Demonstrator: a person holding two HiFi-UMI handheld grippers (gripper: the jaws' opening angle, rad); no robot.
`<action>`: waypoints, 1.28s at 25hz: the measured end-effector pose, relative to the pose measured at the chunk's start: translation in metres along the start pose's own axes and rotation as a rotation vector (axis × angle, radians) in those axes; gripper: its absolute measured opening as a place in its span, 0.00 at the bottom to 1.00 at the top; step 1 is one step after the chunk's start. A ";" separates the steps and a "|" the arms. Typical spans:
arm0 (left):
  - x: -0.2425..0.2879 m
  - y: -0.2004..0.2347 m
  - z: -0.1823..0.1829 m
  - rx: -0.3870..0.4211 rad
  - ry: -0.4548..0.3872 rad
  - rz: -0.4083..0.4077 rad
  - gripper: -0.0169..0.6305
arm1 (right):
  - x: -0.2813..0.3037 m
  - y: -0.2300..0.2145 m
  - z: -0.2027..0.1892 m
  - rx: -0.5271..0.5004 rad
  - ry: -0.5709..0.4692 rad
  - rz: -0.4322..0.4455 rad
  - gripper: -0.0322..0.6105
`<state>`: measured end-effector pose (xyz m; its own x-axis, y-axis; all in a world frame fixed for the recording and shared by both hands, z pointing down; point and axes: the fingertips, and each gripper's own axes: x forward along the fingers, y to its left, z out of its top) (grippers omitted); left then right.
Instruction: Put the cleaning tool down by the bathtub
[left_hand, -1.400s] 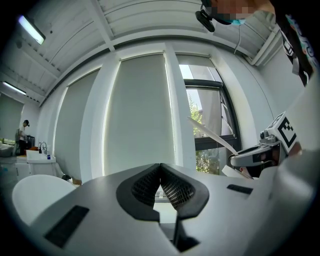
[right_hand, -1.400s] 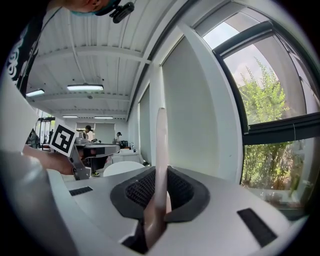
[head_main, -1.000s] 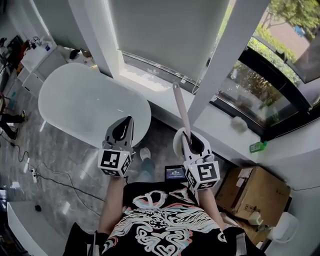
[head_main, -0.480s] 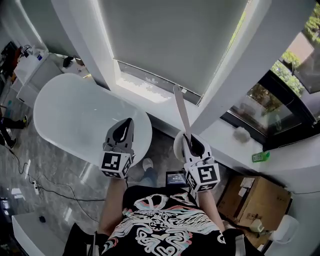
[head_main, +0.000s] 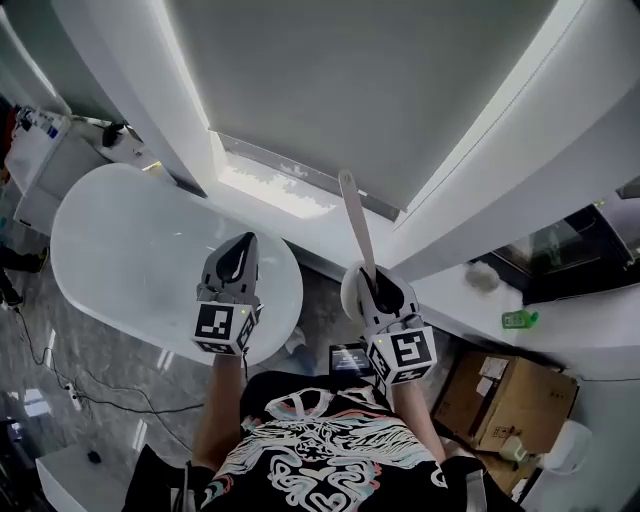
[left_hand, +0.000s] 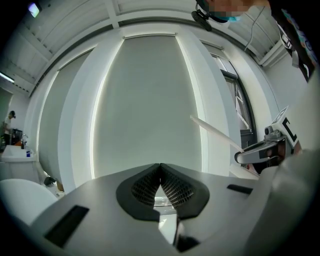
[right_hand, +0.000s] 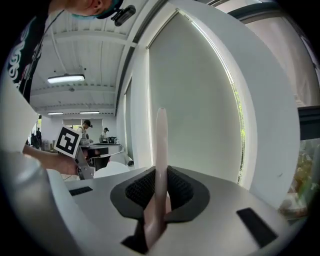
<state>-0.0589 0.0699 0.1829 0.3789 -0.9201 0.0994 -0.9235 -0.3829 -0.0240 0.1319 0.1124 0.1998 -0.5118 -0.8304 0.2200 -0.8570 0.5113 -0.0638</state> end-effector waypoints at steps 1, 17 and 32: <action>0.006 0.008 0.000 -0.002 0.000 -0.001 0.05 | 0.009 0.000 0.002 0.000 0.002 -0.001 0.16; 0.065 0.091 -0.010 -0.039 -0.002 -0.028 0.05 | 0.100 -0.008 0.009 0.026 0.032 -0.067 0.16; 0.086 0.121 -0.013 -0.047 -0.002 0.025 0.05 | 0.148 -0.013 0.015 0.012 0.038 -0.007 0.16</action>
<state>-0.1389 -0.0544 0.2011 0.3559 -0.9294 0.0979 -0.9344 -0.3557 0.0202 0.0662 -0.0201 0.2181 -0.5031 -0.8251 0.2569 -0.8615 0.5025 -0.0734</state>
